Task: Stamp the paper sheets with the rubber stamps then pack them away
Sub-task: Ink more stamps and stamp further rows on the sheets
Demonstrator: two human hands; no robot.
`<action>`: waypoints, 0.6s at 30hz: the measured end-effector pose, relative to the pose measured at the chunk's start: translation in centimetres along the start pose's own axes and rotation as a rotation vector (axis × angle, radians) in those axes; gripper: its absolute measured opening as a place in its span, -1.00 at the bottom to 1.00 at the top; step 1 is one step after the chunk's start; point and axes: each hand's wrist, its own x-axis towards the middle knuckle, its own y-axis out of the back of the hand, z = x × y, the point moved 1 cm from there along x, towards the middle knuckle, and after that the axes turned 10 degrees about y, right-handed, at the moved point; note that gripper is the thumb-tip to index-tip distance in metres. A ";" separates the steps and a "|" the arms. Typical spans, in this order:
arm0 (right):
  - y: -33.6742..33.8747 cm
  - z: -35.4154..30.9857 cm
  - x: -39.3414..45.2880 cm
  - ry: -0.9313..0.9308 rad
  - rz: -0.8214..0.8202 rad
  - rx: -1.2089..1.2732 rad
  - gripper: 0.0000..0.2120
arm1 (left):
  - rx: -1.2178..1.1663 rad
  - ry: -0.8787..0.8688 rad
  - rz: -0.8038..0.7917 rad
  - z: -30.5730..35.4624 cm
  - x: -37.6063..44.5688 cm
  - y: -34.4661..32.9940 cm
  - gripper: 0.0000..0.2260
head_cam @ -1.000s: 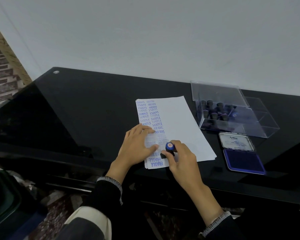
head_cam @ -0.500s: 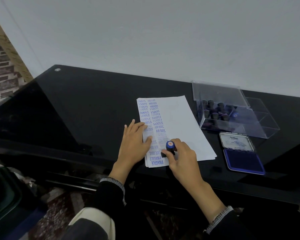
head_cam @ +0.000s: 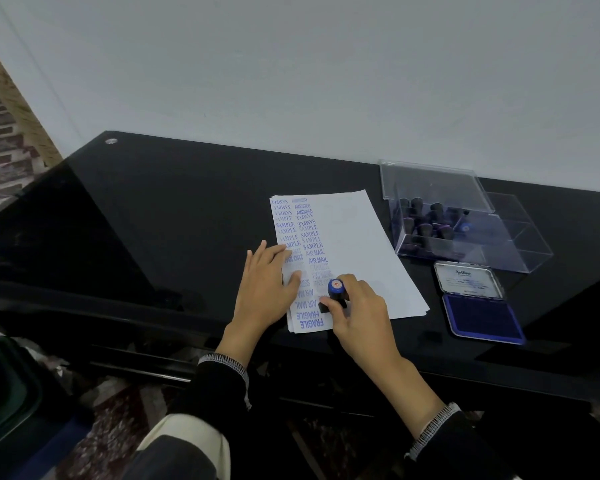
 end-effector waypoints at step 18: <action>0.3 -0.2 0.5 -0.067 -0.032 0.067 -0.82 | -0.031 0.014 -0.019 0.2 0.2 0.2 -0.59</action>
